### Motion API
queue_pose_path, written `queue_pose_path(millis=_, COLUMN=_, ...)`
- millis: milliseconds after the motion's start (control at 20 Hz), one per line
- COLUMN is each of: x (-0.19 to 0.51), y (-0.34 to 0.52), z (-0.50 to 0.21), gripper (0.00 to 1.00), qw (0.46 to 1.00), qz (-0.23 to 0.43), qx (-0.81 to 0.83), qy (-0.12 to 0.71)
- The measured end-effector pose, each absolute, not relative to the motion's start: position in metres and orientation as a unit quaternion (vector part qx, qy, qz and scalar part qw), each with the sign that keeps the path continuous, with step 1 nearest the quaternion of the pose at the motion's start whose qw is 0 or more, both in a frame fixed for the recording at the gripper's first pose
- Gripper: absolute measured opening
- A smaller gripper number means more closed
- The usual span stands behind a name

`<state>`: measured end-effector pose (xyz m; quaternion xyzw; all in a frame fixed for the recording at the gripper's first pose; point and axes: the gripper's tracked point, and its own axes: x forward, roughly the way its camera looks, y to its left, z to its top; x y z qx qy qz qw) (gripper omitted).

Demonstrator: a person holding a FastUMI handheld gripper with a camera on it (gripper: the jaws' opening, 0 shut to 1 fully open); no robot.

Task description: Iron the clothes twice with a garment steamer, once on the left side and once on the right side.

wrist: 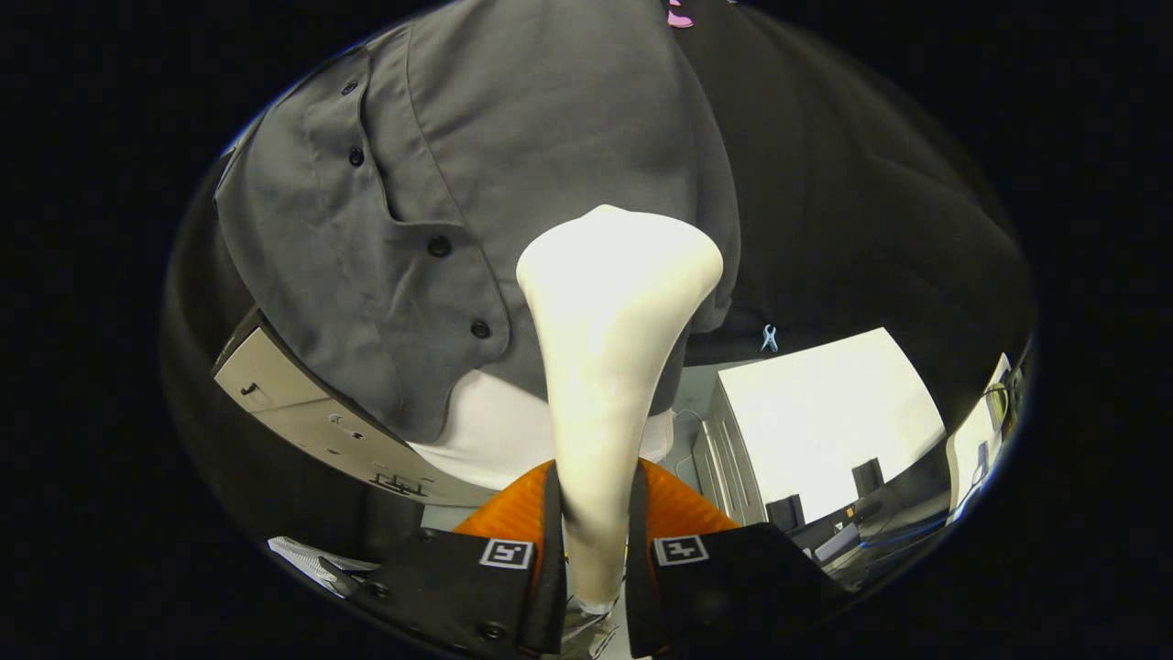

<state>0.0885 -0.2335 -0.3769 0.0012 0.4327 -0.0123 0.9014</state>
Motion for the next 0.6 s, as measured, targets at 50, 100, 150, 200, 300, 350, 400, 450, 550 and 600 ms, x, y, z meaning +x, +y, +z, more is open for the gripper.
queue_pose_path(millis=50, x=0.084, y=-0.233, z=-0.378, gripper=0.34, qw=0.901, qz=-0.016, qx=0.003, qy=0.433)
queue_pose_path(millis=100, x=0.081, y=-0.233, z=-0.378, gripper=0.34, qw=0.901, qz=-0.020, qx=0.005, qy=0.433)
queue_pose_path(millis=150, x=0.076, y=-0.234, z=-0.377, gripper=0.34, qw=0.902, qz=-0.026, qx=0.007, qy=0.431)
queue_pose_path(millis=200, x=0.074, y=-0.232, z=-0.372, gripper=0.34, qw=0.904, qz=-0.031, qx=0.010, qy=0.426)
queue_pose_path(millis=300, x=0.069, y=-0.226, z=-0.359, gripper=0.34, qw=0.910, qz=-0.039, qx=0.015, qy=0.413)
queue_pose_path(millis=350, x=0.066, y=-0.222, z=-0.348, gripper=0.34, qw=0.914, qz=-0.044, qx=0.017, qy=0.403)
queue_pose_path(millis=400, x=0.064, y=-0.217, z=-0.337, gripper=0.34, qw=0.918, qz=-0.047, qx=0.018, qy=0.393)
queue_pose_path(millis=450, x=0.060, y=-0.212, z=-0.324, gripper=0.34, qw=0.923, qz=-0.049, qx=0.019, qy=0.380)
queue_pose_path(millis=550, x=0.056, y=-0.200, z=-0.299, gripper=0.34, qw=0.932, qz=-0.052, qx=0.017, qy=0.358)
queue_pose_path(millis=600, x=0.054, y=-0.192, z=-0.285, gripper=0.34, qw=0.936, qz=-0.053, qx=0.015, qy=0.347)
